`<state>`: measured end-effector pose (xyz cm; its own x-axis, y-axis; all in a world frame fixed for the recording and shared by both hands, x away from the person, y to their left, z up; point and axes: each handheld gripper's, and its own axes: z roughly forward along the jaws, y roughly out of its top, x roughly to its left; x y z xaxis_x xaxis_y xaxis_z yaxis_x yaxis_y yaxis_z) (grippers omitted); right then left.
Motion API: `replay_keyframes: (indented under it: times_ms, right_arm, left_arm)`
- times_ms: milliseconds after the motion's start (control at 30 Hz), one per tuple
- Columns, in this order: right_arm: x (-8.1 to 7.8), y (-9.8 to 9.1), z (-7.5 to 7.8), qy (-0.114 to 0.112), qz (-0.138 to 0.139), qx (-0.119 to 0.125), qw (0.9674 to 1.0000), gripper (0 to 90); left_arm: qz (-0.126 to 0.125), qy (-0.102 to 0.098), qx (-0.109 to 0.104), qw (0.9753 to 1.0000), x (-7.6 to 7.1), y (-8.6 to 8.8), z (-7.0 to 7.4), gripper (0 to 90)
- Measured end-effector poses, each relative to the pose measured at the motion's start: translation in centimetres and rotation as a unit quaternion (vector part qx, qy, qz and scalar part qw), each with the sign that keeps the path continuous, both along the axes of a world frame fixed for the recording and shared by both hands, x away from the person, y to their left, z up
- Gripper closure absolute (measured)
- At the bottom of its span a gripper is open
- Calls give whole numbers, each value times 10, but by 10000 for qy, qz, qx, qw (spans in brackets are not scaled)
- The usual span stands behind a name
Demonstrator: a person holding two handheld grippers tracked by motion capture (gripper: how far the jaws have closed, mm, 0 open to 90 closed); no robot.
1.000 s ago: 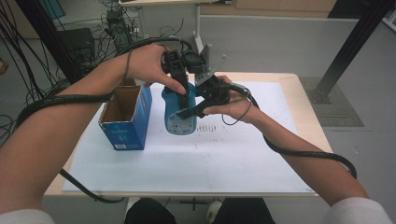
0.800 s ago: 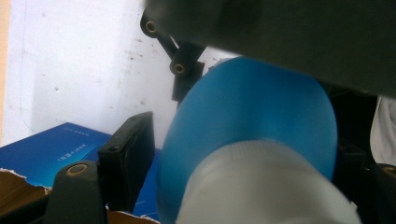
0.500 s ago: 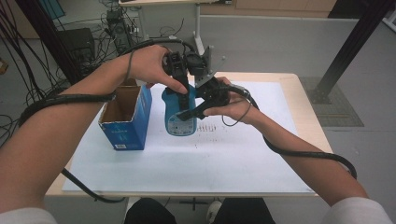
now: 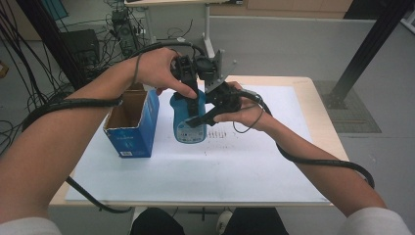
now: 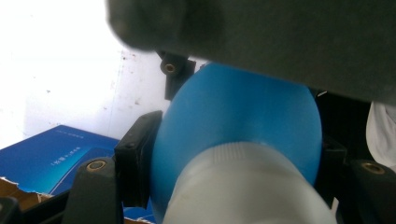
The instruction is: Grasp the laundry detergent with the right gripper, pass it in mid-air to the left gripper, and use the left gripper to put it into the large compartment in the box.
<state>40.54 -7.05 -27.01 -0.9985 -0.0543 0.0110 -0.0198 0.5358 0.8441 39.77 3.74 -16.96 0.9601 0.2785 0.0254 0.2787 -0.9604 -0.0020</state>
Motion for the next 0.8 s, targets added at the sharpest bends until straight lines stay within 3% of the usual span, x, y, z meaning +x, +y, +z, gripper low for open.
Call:
replay_keyframes:
  times_ms: [800]
  right_arm:
    - [2,2,-2,-41,40,25,10000,432]
  left_arm:
    - [22,-53,-29,10000,0,2,-1,349]
